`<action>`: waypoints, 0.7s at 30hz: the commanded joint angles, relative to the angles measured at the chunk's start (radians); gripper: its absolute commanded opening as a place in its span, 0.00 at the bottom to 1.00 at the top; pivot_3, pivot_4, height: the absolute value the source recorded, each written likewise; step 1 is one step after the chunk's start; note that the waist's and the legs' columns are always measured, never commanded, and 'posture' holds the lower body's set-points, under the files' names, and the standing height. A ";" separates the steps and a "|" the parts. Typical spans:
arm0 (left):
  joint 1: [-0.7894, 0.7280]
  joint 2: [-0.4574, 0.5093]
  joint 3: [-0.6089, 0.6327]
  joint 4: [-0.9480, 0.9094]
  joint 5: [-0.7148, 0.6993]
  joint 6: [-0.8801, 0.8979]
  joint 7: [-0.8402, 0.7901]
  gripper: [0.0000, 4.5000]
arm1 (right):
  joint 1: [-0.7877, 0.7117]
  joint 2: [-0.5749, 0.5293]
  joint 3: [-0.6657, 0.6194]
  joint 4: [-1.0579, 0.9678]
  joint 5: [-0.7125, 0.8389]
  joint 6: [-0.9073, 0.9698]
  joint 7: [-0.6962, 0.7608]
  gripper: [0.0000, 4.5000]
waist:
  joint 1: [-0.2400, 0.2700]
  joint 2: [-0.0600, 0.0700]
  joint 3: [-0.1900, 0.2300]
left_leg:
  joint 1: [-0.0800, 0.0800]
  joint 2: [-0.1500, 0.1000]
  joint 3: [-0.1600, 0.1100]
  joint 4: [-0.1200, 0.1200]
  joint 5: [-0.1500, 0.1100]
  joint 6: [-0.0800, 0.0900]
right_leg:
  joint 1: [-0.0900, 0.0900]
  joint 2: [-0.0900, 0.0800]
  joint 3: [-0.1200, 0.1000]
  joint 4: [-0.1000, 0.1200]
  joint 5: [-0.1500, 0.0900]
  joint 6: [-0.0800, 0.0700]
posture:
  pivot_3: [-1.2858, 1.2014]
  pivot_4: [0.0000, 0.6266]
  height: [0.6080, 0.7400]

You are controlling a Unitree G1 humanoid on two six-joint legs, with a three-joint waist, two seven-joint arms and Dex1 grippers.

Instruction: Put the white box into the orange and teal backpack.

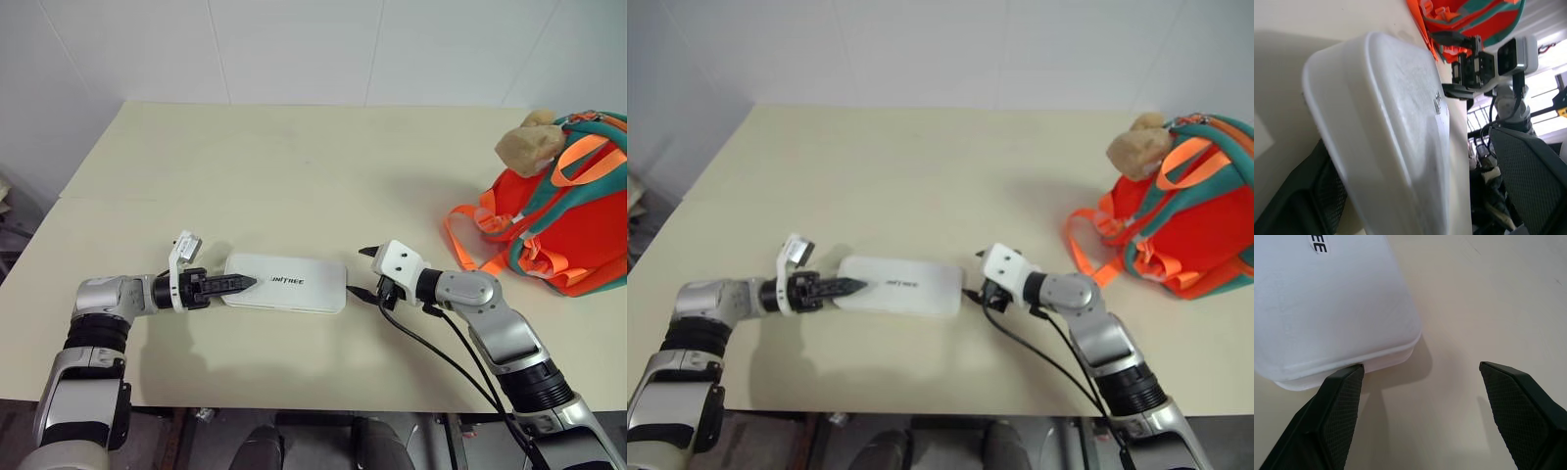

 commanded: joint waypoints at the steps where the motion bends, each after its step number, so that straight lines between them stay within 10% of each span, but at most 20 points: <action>1: -0.025 -0.014 -0.013 0.057 0.027 -0.019 0.011 0.99 | -0.005 0.000 -0.024 -0.041 0.012 -0.006 -0.002 1.00 | 0.000 0.000 0.000 | 0.000 0.000 0.000 0.000 0.000 0.000 | 0.000 0.000 0.000 0.000 0.000 0.000 | 0.52 0.24 1.00; 12: -0.089 -0.008 -0.015 0.151 0.056 0.001 0.016 0.39 | -0.006 0.000 -0.026 -0.036 0.010 -0.010 -0.007 1.00 | -0.008 0.000 0.000 | -0.002 0.001 0.000 -0.001 0.001 0.000 | -0.001 0.001 0.000 0.000 0.002 0.000 | 0.52 0.24 1.00; 21: -0.138 -0.011 0.054 0.189 0.019 0.055 0.049 0.31 | -0.021 0.002 -0.035 -0.025 0.007 -0.016 -0.012 1.00 | -0.009 -0.001 0.000 | -0.001 0.001 0.001 0.000 0.000 0.000 | -0.001 0.001 0.000 -0.001 0.002 0.000 | 0.52 0.24 1.00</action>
